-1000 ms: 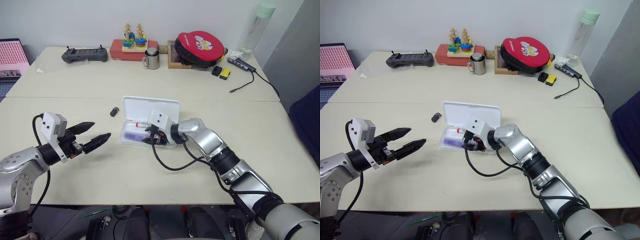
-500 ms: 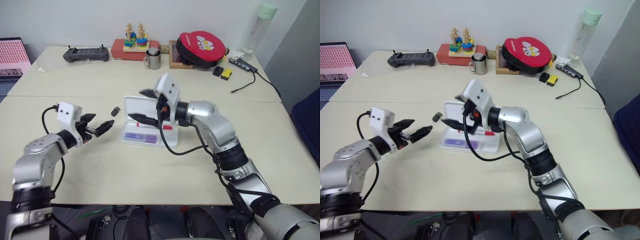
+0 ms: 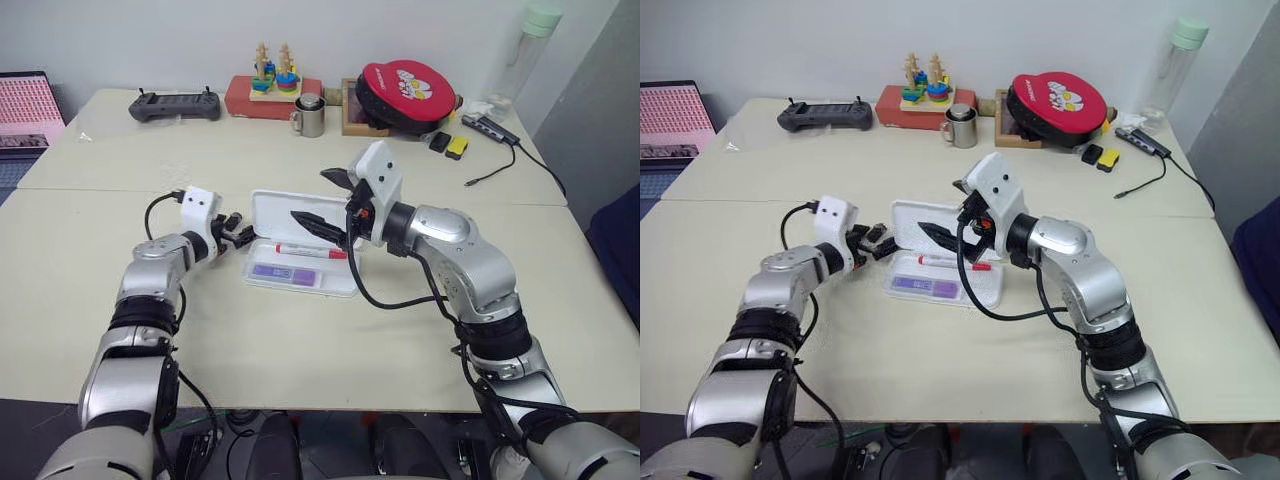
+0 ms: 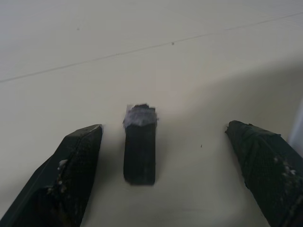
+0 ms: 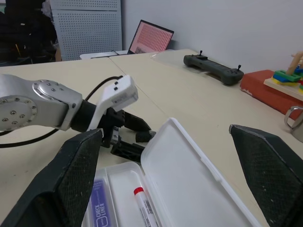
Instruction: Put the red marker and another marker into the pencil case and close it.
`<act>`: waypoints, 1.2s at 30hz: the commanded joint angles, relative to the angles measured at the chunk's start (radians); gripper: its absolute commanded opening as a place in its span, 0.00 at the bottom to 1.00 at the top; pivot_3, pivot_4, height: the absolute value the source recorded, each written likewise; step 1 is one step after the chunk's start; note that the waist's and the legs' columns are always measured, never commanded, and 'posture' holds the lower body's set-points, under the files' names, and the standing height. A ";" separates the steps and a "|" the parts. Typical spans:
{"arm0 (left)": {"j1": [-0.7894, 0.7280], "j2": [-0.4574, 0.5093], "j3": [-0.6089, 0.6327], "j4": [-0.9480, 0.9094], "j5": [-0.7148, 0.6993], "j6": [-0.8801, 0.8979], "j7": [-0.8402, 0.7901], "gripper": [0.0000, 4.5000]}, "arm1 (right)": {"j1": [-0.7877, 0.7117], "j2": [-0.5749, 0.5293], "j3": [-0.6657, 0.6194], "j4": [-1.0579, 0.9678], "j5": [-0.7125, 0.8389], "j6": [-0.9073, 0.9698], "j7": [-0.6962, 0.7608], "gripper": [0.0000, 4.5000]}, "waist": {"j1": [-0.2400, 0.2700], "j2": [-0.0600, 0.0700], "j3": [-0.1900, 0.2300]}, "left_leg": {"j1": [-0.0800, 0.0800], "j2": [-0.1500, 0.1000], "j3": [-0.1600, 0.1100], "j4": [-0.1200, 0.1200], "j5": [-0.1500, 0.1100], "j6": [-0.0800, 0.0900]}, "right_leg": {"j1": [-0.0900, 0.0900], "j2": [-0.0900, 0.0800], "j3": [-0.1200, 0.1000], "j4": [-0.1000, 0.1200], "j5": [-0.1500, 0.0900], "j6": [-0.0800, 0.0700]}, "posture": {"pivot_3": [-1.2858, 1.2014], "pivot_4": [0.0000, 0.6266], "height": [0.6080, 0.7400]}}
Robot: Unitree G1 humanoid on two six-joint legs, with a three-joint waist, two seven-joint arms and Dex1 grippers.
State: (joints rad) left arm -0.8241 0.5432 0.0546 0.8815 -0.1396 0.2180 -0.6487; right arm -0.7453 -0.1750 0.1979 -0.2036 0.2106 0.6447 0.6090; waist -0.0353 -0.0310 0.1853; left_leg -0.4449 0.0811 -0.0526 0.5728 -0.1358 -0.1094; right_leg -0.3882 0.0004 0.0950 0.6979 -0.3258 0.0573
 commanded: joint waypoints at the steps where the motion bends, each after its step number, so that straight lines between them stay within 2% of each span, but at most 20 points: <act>1: -0.025 0.009 -0.005 0.058 0.037 -0.034 0.009 0.89 | -0.002 -0.012 -0.026 -0.056 0.009 0.004 -0.026 1.00 | 0.000 0.000 0.000 | 0.000 0.000 0.000 0.000 0.000 0.000 | 0.000 0.000 0.000 0.000 0.000 0.000 | 0.52 0.24 1.00; 6: -0.021 0.021 0.004 0.097 0.049 -0.002 0.032 0.66 | -0.006 -0.028 -0.025 -0.072 0.021 0.014 -0.034 1.00 | -0.001 0.000 0.000 | 0.000 0.000 0.000 0.000 0.000 0.000 | 0.000 0.000 0.000 0.001 0.000 0.000 | 0.52 0.24 1.00; 9: -0.003 0.032 0.015 0.075 0.041 0.017 0.027 0.56 | -0.006 -0.034 -0.026 -0.079 0.031 0.010 -0.029 1.00 | -0.005 0.000 0.000 | 0.001 0.000 0.000 0.001 0.000 0.000 | 0.001 0.000 0.000 0.001 0.000 0.000 | 0.52 0.24 1.00; 16: 0.014 0.033 0.033 0.038 0.037 0.039 0.033 0.23 | -0.009 -0.038 -0.018 -0.071 0.039 -0.001 -0.021 1.00 | -0.017 0.000 0.000 | 0.002 0.000 0.000 0.001 0.000 0.000 | 0.001 0.000 0.000 0.001 0.000 0.001 | 0.52 0.24 1.00; 19: 0.013 0.046 0.063 0.021 0.028 0.048 0.078 0.12 | -0.012 -0.044 -0.022 -0.053 0.038 -0.016 -0.016 1.00 | -0.017 0.000 0.000 | 0.002 0.000 0.000 0.001 0.000 0.000 | 0.002 0.000 0.000 0.001 0.000 0.001 | 0.52 0.24 1.00; 25: 0.027 0.051 0.084 -0.031 0.041 0.053 0.157 0.10 | -0.009 -0.080 -0.048 -0.058 0.058 -0.026 -0.001 1.00 | -0.021 0.000 0.000 | 0.002 0.000 0.000 0.001 0.000 0.000 | 0.001 0.000 0.000 0.001 0.000 0.001 | 0.52 0.24 1.00; 27: 0.005 0.015 0.140 -0.124 -0.036 0.005 0.144 0.10 | 0.011 -0.113 -0.078 -0.096 0.097 -0.012 0.028 1.00 | -0.020 0.000 0.000 | 0.002 0.000 0.000 0.001 0.000 0.000 | 0.002 0.000 0.001 0.001 0.000 0.001 | 0.52 0.24 1.00; 29: -0.001 -0.039 0.177 -0.341 -0.181 0.001 0.018 0.10 | 0.056 -0.163 -0.110 -0.173 0.168 0.027 0.085 1.00 | -0.009 0.000 0.000 | 0.001 0.000 0.000 0.001 0.000 0.000 | 0.001 0.000 0.000 0.001 0.000 0.001 | 0.52 0.24 1.00; 30: 0.019 -0.057 0.158 -0.471 -0.248 0.045 -0.062 0.10 | 0.077 -0.184 -0.125 -0.204 0.195 0.041 0.100 1.00 | -0.003 0.000 0.000 | -0.002 0.000 -0.001 0.001 0.000 0.000 | 0.001 0.000 -0.001 0.000 0.000 0.000 | 0.52 0.24 1.00; 32: 0.048 -0.069 0.133 -0.605 -0.313 0.102 -0.137 0.10 | 0.096 -0.206 -0.139 -0.230 0.222 0.055 0.107 1.00 | 0.008 0.000 0.000 | -0.006 -0.001 -0.002 0.002 0.001 0.000 | 0.000 -0.001 -0.001 -0.001 0.000 0.000 | 0.52 0.24 1.00; 36: 0.178 0.001 -0.065 -0.916 -0.381 0.237 -0.379 0.10 | 0.161 -0.274 -0.192 -0.286 0.276 0.080 0.126 1.00 | 0.002 0.002 -0.001 | -0.005 -0.001 -0.001 0.002 0.000 0.000 | 0.002 -0.001 0.000 -0.001 0.000 0.000 | 0.52 0.24 1.00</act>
State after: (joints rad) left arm -0.7085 0.5160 0.0980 0.1095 -0.4820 0.3969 -0.8872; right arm -0.6039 -0.4158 0.0680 -0.4317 0.4513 0.7154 0.7227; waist -0.0331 -0.0287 0.1842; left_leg -0.4483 0.0796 -0.0534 0.5751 -0.1354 -0.1096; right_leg -0.3840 -0.0007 0.0957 0.6962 -0.3256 0.0574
